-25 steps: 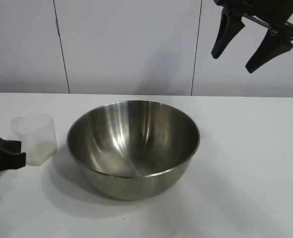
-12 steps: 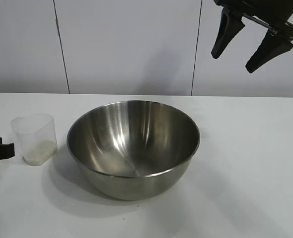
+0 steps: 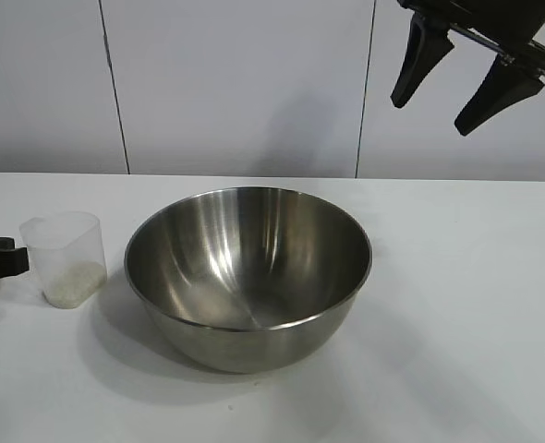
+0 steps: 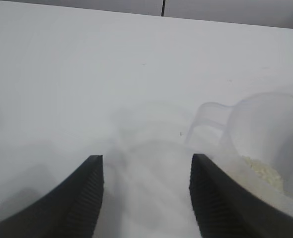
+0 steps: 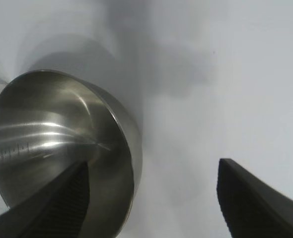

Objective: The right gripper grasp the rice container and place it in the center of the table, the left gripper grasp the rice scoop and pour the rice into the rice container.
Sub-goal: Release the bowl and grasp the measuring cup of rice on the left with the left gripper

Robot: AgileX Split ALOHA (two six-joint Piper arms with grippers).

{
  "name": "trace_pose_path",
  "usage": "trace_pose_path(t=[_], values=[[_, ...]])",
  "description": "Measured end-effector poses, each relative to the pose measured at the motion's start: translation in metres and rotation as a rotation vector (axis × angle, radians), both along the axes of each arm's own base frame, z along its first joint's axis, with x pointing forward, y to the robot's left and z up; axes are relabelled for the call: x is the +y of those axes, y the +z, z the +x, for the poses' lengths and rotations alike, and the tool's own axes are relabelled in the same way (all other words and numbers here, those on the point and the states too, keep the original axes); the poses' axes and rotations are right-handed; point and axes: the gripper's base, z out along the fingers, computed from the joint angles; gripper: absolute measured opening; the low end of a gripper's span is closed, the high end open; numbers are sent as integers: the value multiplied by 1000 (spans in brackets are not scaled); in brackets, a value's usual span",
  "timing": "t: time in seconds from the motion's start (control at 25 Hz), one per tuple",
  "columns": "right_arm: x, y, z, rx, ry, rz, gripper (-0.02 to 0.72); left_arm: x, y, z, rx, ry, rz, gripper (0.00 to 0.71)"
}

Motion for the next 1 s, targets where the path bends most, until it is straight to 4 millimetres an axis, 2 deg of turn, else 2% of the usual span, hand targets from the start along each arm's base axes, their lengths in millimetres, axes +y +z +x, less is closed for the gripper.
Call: trace_pose_path(t=[0.6, 1.0], values=[[0, 0, 0, -3, 4, 0, 496, -16, 0, -3, 4, -180, -24, 393], [0, 0, 0, -11, 15, -4, 496, -13, 0, -2, 4, -152, -24, 394]])
